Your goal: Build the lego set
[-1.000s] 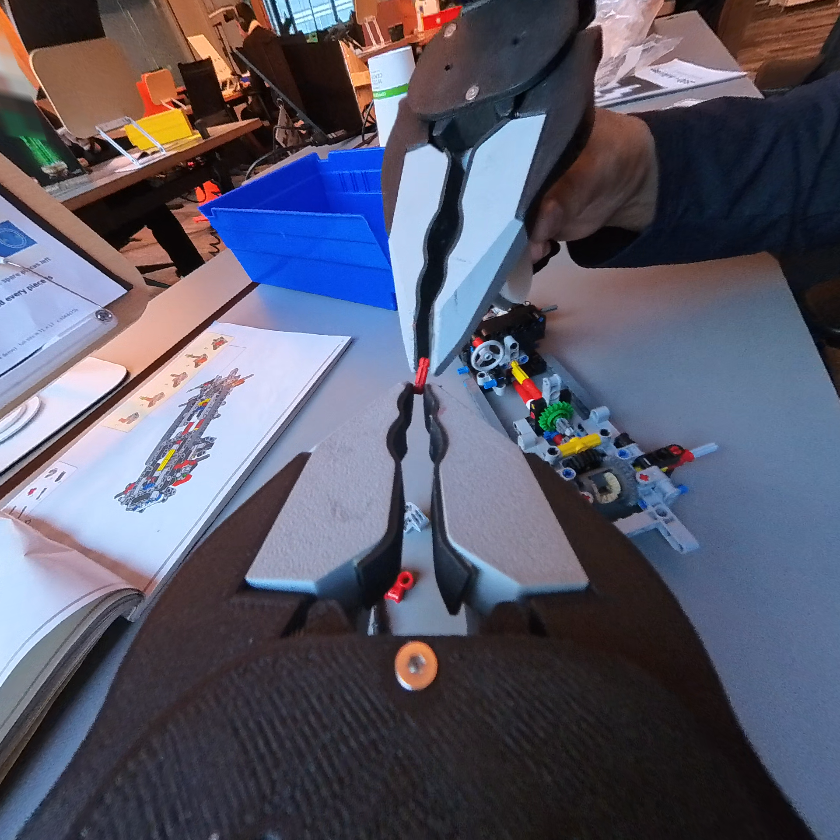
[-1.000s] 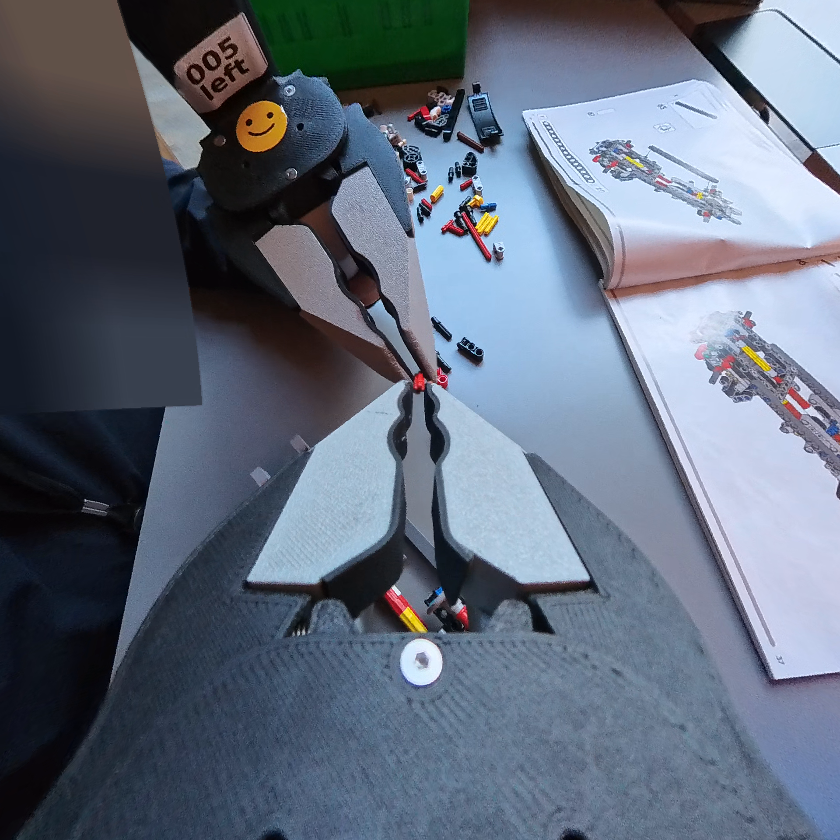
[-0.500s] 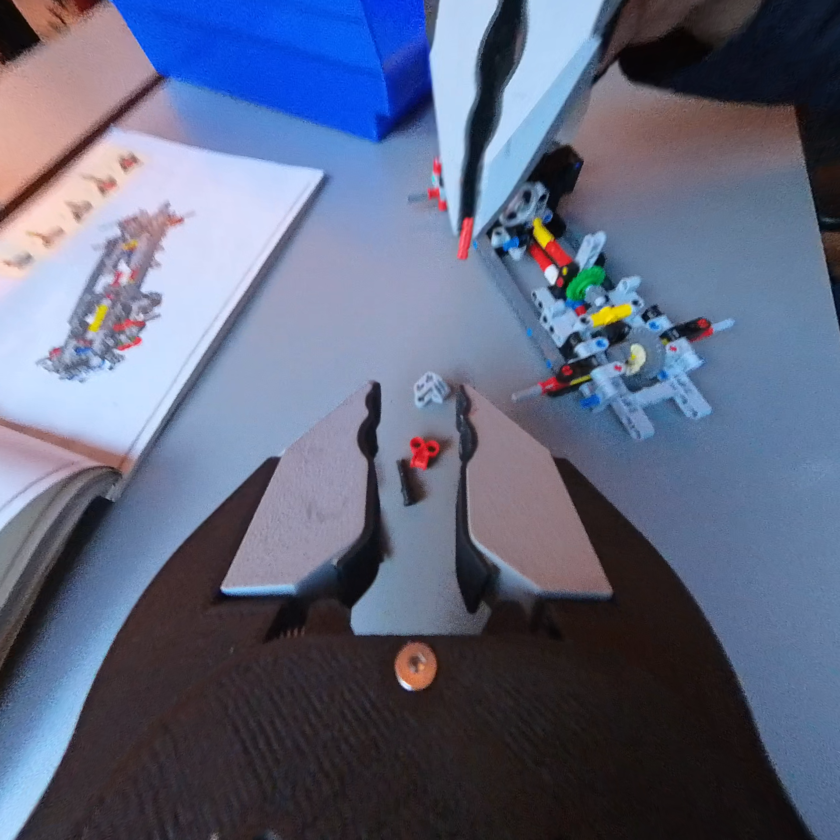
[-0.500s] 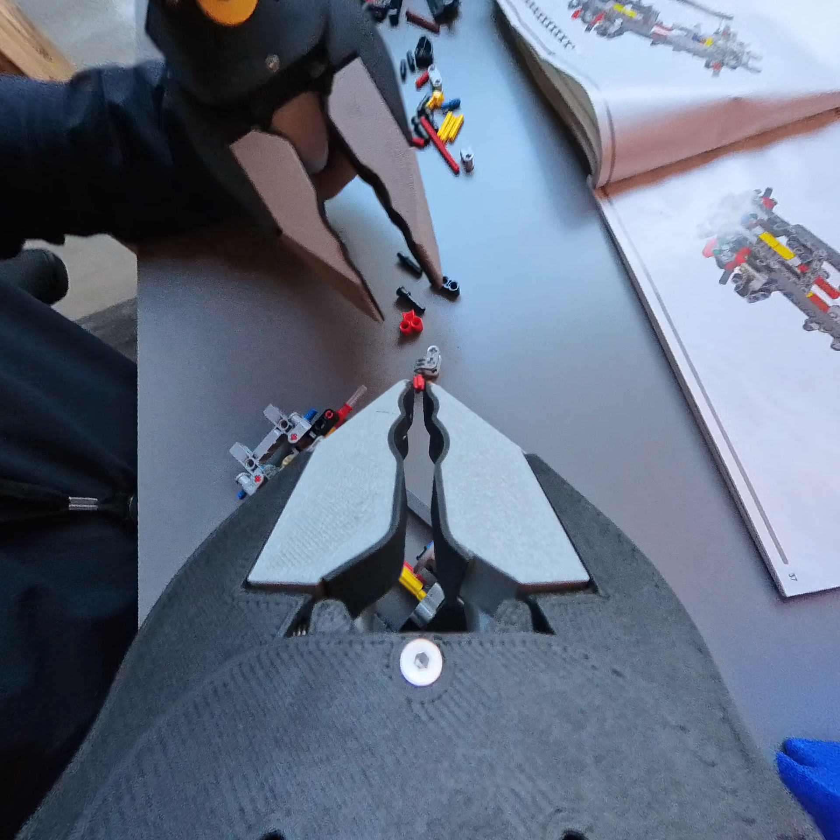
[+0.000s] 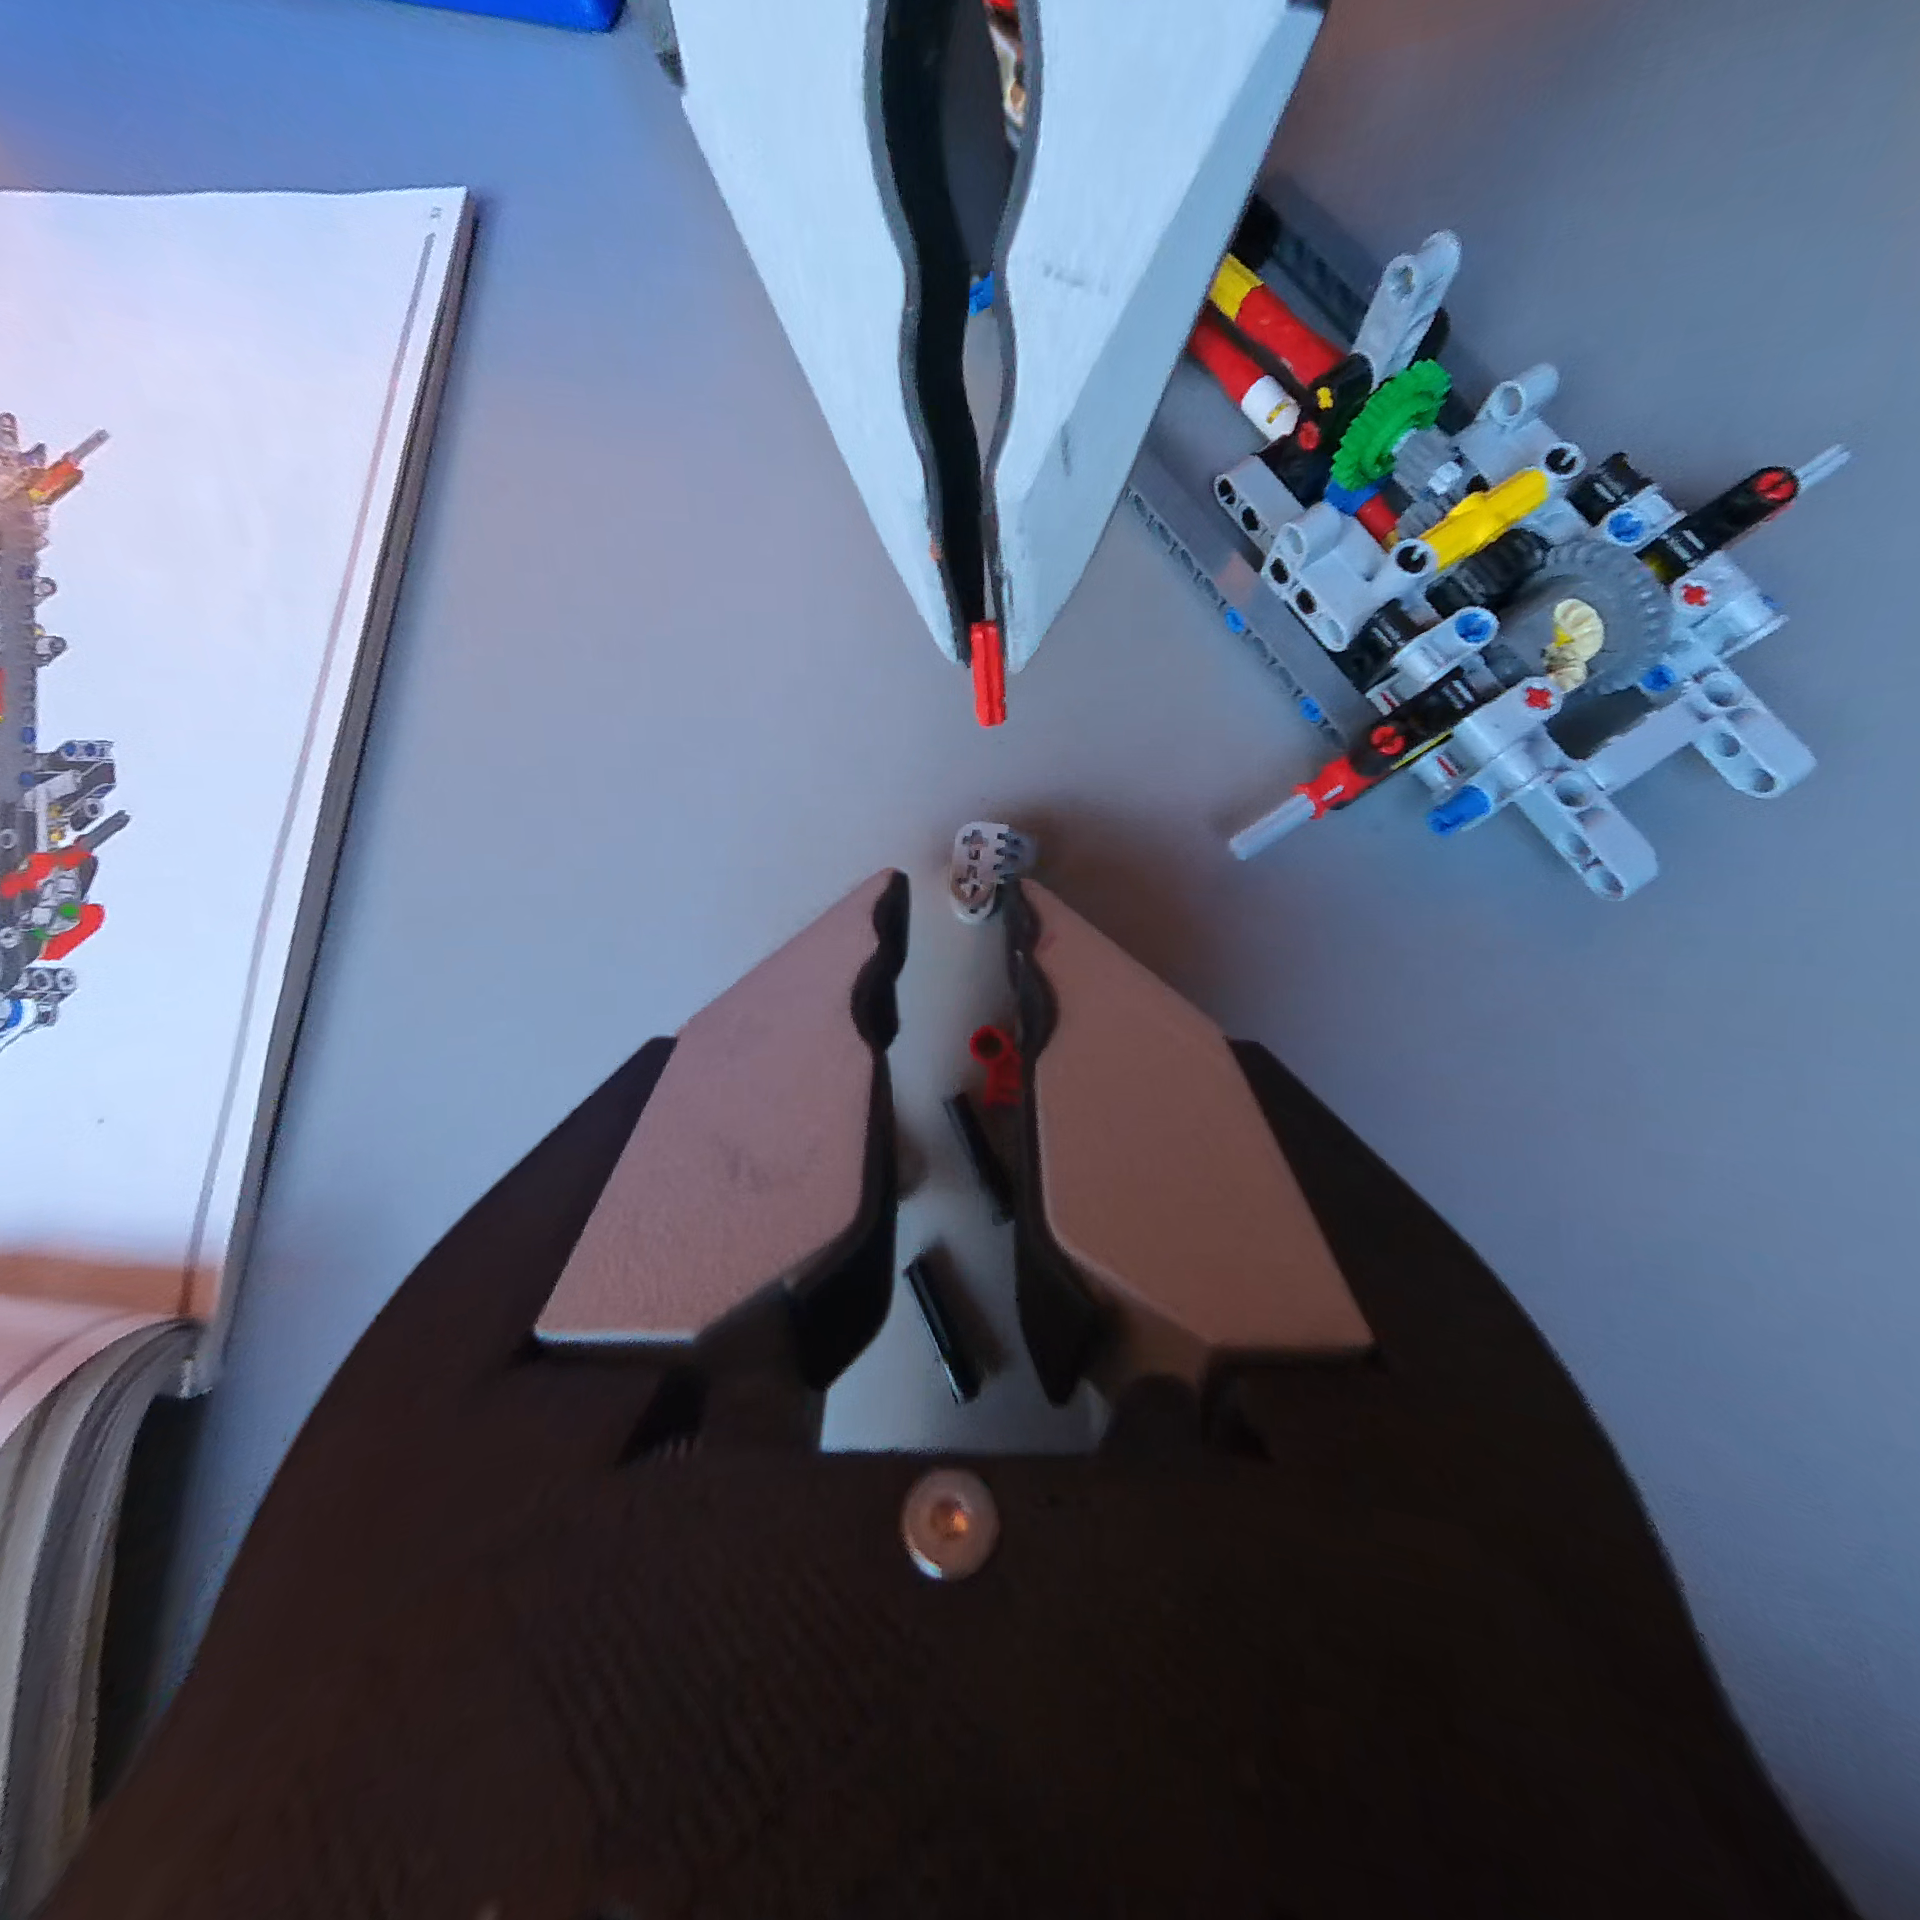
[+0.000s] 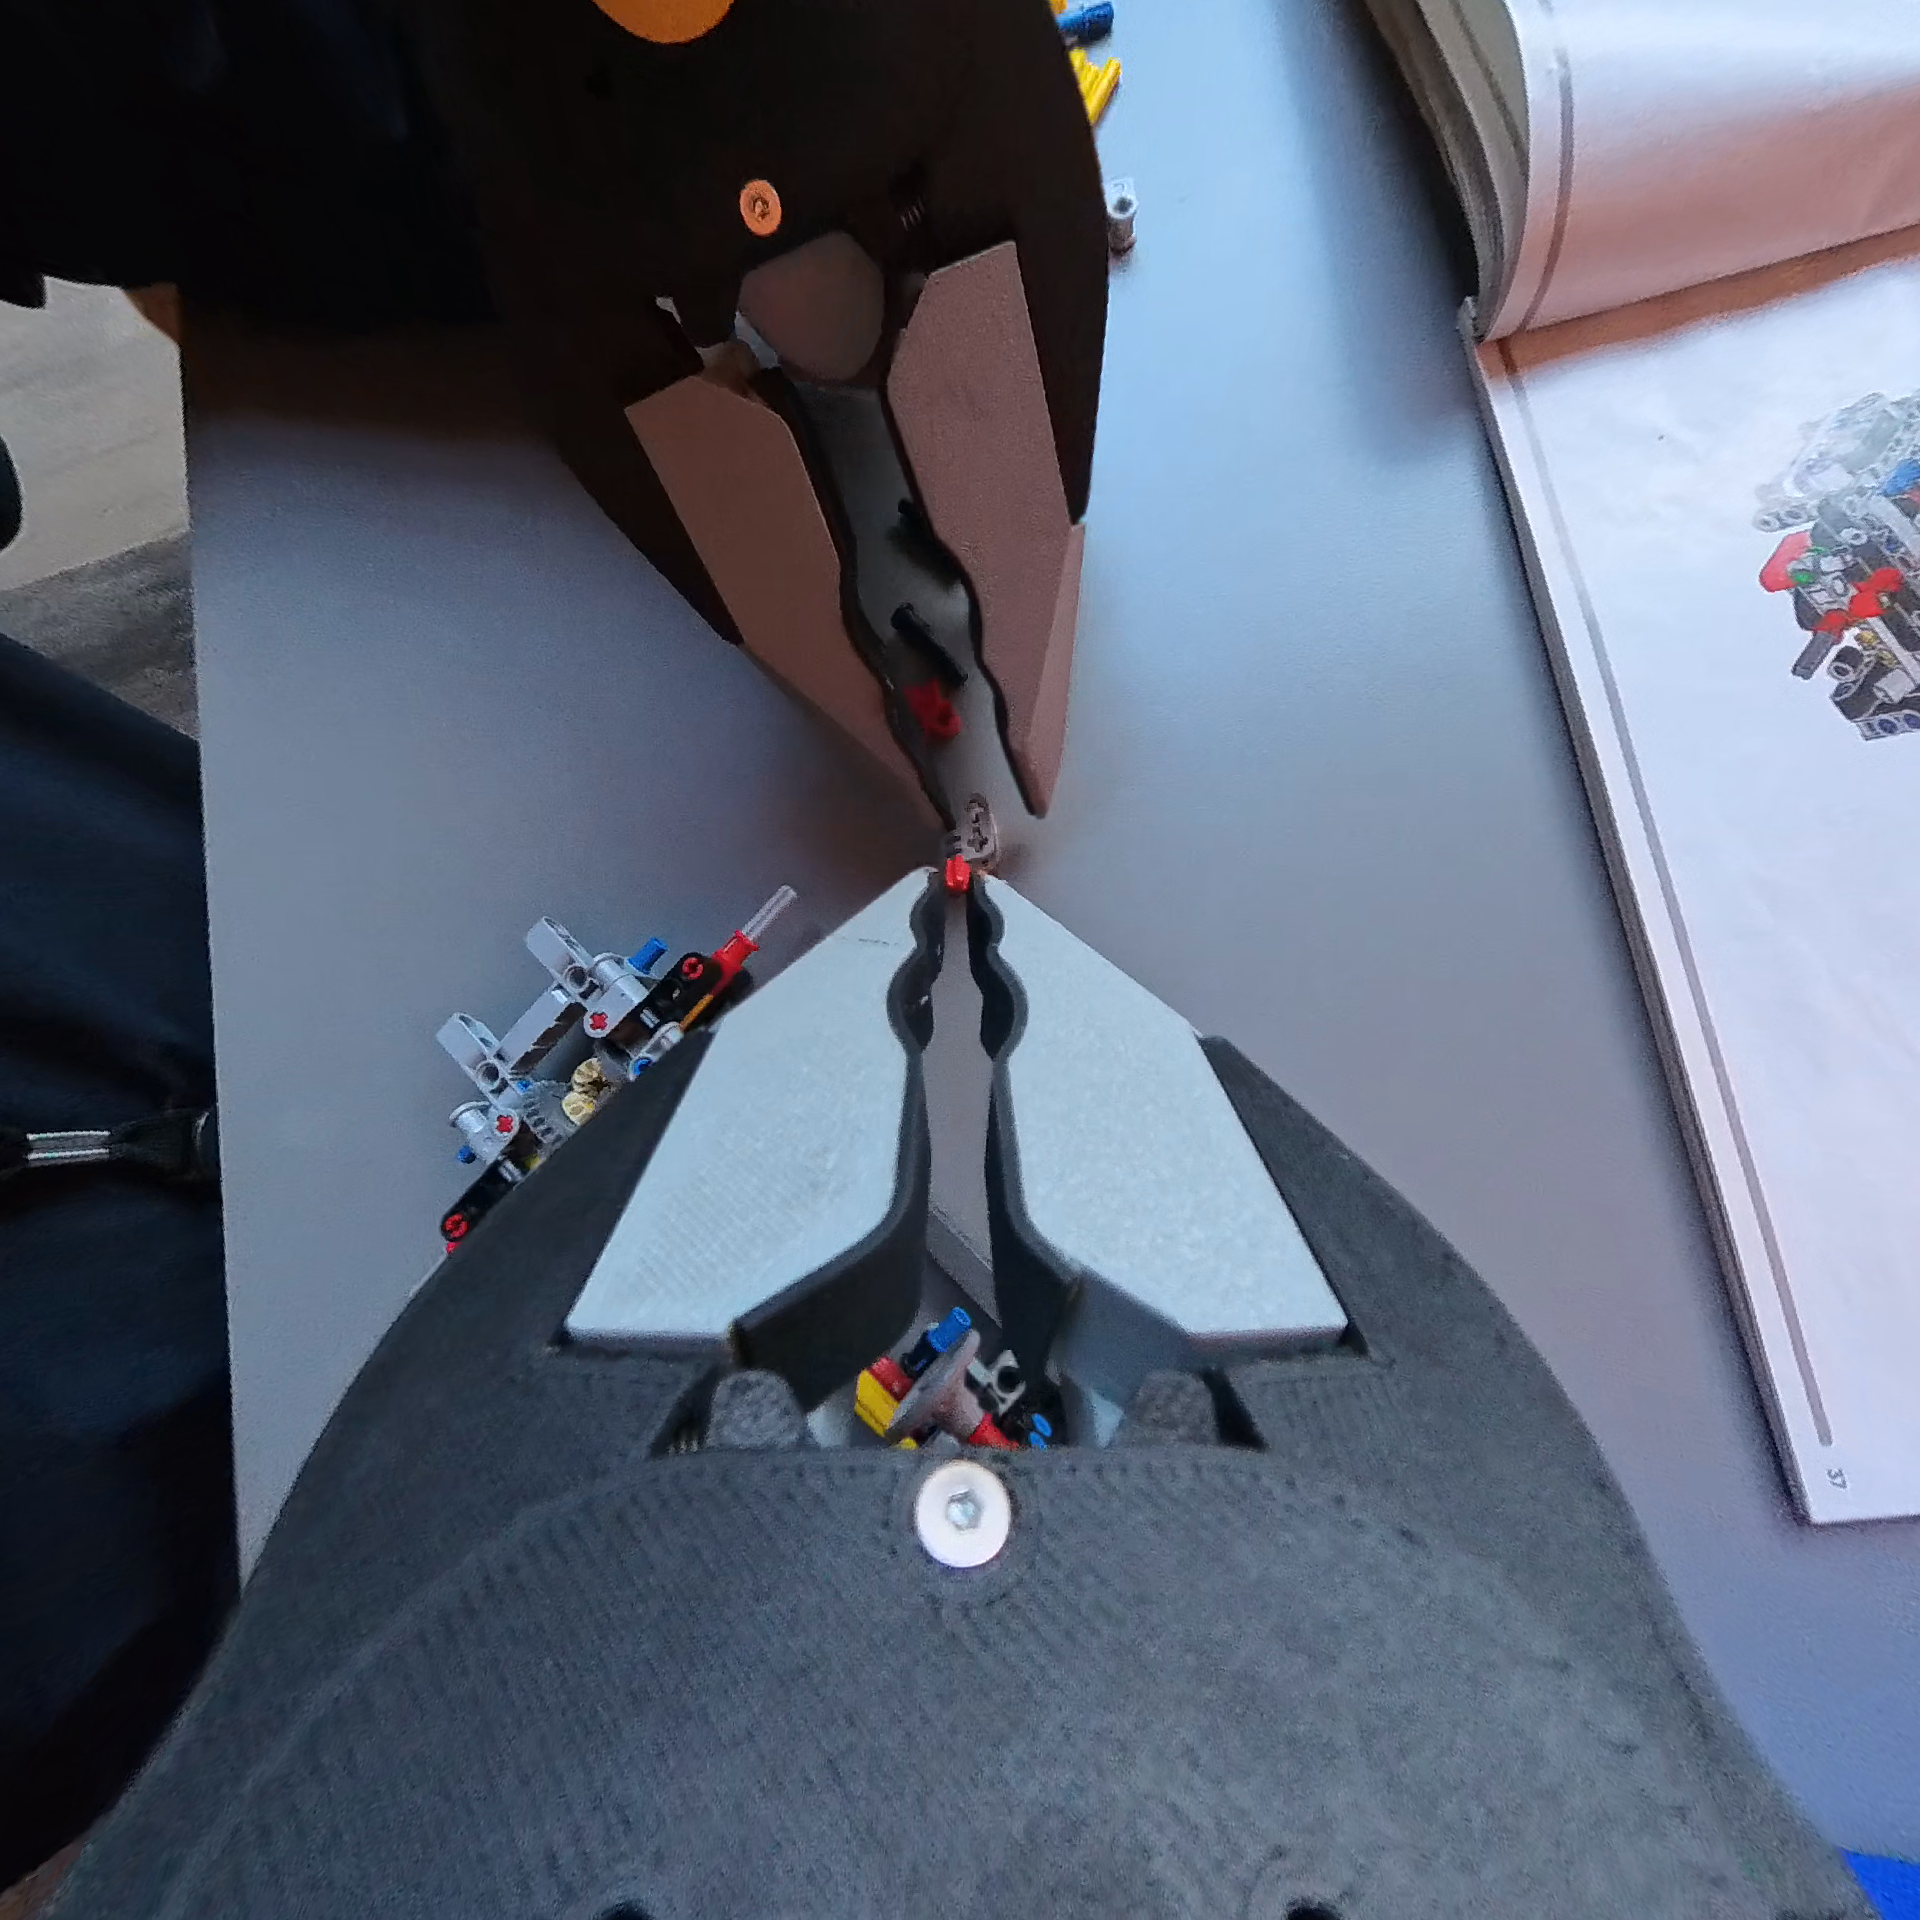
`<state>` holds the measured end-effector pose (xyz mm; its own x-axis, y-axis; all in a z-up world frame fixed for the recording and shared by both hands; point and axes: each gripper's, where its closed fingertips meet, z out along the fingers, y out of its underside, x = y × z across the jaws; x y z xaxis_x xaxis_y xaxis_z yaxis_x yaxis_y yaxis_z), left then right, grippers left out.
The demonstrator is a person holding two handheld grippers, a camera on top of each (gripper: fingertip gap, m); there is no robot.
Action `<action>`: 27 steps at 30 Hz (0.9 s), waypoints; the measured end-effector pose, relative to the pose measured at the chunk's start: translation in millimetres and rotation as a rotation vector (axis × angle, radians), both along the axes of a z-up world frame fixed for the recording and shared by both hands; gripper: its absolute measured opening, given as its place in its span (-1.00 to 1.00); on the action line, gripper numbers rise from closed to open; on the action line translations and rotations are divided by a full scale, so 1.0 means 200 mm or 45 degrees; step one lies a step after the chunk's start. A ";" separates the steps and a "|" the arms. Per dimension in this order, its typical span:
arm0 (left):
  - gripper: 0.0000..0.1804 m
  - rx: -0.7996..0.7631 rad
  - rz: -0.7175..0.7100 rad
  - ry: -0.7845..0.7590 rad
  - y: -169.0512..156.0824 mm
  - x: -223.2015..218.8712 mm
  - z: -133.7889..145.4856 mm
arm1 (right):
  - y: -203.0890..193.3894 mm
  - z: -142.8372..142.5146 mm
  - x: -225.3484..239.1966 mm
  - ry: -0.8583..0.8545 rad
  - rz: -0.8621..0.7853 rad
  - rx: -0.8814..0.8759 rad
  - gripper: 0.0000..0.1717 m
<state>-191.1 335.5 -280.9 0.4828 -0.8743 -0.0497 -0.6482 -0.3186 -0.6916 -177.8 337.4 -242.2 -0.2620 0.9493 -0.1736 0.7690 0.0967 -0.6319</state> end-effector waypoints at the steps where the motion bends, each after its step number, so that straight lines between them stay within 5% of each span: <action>1: -0.83 0.001 0.000 -0.003 0.00 0.00 -0.01 | 0.00 -0.01 0.00 -0.006 0.002 0.005 -0.99; 27: -0.91 0.002 0.020 -0.051 -0.03 0.03 -0.02 | 0.10 0.07 0.00 0.183 -0.064 -0.051 -0.99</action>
